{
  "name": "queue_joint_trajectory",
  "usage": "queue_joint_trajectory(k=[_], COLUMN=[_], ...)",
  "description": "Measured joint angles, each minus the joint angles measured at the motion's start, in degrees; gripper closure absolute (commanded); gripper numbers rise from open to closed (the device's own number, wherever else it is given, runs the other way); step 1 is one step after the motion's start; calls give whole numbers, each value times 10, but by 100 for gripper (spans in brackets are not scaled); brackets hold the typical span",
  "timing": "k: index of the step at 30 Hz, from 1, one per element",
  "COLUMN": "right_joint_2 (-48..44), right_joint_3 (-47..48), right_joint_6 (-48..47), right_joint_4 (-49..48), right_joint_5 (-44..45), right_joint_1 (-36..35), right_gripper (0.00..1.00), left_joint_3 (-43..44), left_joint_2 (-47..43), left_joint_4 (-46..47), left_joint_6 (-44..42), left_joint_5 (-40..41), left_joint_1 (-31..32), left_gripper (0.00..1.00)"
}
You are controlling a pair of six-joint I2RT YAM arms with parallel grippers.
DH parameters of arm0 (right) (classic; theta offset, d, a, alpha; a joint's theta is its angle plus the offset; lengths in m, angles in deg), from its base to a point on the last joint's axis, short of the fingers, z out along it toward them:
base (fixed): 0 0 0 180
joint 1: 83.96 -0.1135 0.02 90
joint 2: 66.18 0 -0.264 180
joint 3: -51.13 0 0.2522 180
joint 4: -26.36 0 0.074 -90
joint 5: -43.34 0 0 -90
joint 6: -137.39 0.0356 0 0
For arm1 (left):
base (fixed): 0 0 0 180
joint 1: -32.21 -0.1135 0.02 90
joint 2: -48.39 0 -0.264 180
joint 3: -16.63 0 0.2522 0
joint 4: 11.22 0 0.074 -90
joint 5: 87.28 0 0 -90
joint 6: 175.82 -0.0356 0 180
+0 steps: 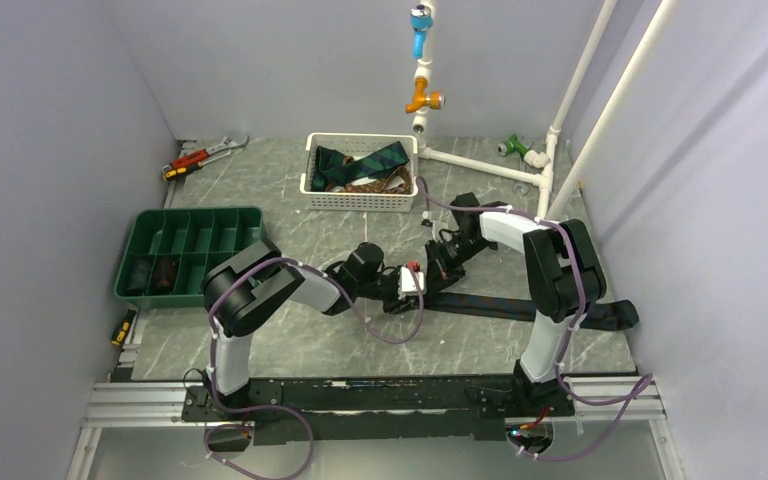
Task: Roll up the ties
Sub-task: Roll the tie at the center of the board.
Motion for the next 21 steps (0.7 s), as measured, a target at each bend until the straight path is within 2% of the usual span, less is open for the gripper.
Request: queue_joint_trajectory(k=[2, 4, 7, 12, 14, 18, 21], right_joint_2=[-7, -9, -9, 10, 27, 43, 46], right_joint_3=[2, 3, 2, 2, 2, 3, 5], right_joint_6=[0, 0, 2, 2, 2, 6, 6], right_joint_4=[4, 7, 9, 3, -3, -4, -2], right_joint_5=[-3, -6, -5, 23, 33, 33, 33], right_joint_1=[-1, -3, -8, -10, -10, -10, -10], right_gripper=[100, 100, 100, 100, 100, 100, 100], left_joint_3=[-9, -19, -33, -41, -41, -43, -78], left_joint_2=[-4, -13, -26, -33, -33, -41, -68], left_joint_4=[5, 6, 5, 0, 0, -8, -5], left_joint_6=[-9, -15, -26, -33, -34, -34, -24], left_joint_5=[4, 12, 20, 21, 21, 16, 6], left_joint_1=[-1, -1, -1, -1, -1, -6, -28], left_gripper=[68, 69, 63, 60, 53, 30, 20])
